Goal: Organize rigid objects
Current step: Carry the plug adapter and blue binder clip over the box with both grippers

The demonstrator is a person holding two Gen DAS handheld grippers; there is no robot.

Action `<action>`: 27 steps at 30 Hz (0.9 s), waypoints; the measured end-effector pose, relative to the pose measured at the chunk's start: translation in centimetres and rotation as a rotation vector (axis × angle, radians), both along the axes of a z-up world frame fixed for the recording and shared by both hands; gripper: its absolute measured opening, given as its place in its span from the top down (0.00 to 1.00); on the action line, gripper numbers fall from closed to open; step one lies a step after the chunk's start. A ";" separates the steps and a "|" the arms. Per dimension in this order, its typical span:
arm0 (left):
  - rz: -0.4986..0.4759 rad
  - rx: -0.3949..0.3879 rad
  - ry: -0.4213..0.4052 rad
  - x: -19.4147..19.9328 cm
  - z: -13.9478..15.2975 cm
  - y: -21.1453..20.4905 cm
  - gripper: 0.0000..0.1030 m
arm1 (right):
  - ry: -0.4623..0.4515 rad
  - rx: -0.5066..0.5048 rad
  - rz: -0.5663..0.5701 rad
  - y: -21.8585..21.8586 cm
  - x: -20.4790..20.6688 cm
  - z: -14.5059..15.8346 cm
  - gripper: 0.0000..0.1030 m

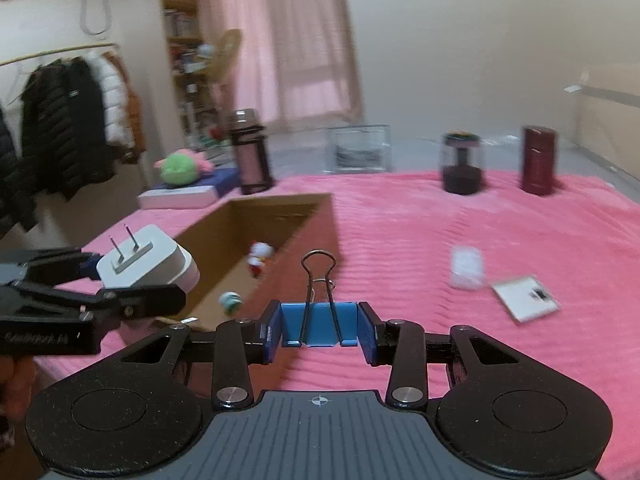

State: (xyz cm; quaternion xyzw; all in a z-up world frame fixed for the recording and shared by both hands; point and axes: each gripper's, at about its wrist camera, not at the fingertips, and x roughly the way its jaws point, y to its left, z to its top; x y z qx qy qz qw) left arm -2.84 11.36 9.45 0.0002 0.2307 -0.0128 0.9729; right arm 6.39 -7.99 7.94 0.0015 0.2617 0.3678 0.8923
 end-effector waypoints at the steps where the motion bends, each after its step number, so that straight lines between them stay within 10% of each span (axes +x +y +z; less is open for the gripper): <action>1: 0.016 0.014 0.005 -0.1 0.2 1.1 0.40 | -0.007 -0.002 0.019 0.7 0.1 0.1 0.65; 27: -0.206 0.228 0.332 9.8 -2.5 12.9 0.40 | -0.036 -0.223 0.375 14.8 6.5 -2.2 0.65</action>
